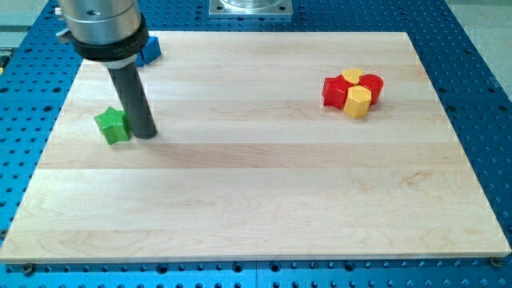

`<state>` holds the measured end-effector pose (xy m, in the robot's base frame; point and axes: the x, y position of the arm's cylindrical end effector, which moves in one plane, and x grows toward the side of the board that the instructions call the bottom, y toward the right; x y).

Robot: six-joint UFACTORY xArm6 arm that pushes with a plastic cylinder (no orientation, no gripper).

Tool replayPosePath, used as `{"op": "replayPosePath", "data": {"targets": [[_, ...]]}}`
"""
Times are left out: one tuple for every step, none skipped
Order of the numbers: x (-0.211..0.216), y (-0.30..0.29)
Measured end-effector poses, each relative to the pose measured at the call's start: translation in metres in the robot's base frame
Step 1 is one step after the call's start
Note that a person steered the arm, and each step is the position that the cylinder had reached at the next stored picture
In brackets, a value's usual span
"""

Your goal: Push the green star into the cube

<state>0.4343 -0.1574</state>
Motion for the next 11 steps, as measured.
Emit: {"op": "replayPosePath", "data": {"targets": [[0.043, -0.001], [0.022, -0.009], [-0.021, -0.024], [0.035, -0.037], [0.003, -0.084], [0.006, -0.088], [0.035, -0.133], [0.004, -0.144], [-0.084, -0.081], [-0.109, -0.071], [-0.094, -0.088]]}}
